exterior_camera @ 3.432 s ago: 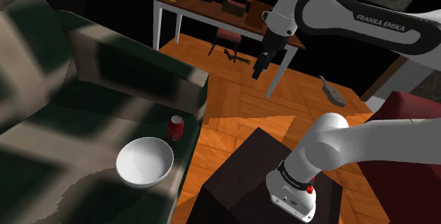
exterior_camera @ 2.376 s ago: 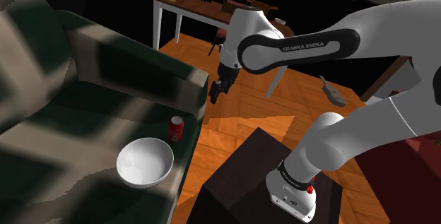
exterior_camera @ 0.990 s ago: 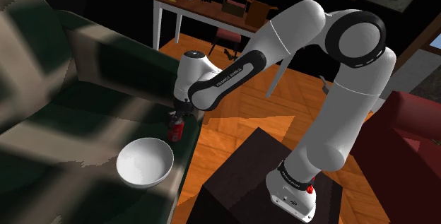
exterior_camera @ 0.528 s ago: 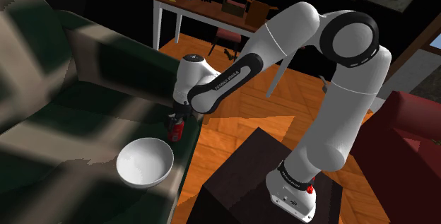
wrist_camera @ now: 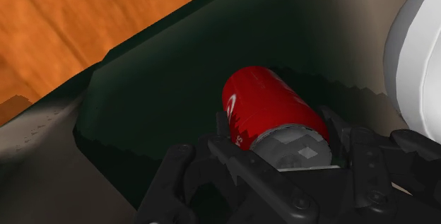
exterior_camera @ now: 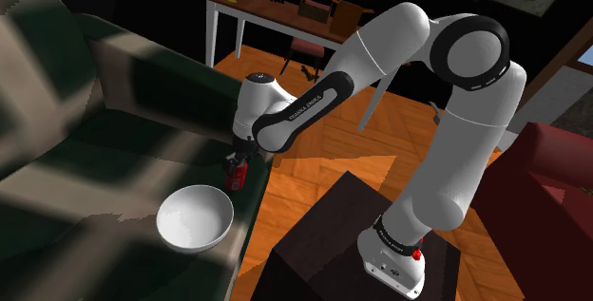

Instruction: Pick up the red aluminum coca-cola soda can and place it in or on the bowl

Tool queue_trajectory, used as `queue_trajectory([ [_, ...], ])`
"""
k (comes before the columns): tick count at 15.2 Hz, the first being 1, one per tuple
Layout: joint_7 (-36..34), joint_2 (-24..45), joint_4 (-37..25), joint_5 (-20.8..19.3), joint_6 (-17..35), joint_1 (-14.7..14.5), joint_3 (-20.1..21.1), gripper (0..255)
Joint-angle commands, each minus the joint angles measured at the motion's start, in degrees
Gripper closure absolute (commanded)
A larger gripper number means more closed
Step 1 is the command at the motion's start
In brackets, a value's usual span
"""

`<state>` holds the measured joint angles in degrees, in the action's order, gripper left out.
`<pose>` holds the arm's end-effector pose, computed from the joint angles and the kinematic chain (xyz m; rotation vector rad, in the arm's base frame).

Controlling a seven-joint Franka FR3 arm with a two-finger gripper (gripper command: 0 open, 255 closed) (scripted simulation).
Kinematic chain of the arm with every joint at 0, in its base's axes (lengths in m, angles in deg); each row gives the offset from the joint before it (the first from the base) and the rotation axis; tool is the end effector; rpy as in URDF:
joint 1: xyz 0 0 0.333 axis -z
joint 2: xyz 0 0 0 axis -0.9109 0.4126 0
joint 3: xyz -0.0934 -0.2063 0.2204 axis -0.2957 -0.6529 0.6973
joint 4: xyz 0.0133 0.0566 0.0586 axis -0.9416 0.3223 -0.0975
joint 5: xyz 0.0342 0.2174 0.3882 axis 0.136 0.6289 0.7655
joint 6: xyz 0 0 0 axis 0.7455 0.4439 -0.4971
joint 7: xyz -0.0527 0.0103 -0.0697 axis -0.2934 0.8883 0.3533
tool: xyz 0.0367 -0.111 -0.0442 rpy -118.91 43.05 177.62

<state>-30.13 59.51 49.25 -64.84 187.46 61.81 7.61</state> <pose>0.5156 0.1878 0.1731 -3.1155 -0.1199 -0.0445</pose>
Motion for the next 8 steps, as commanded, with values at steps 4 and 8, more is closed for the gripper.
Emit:
queue_trajectory([
  [4, 0.0, 0.0, 0.0, 0.0, 0.0, 0.0, 0.0, 255],
  [8, 1.0, -2.8, -0.1, 1.5, -2.8, 0.4, 0.7, 255],
])
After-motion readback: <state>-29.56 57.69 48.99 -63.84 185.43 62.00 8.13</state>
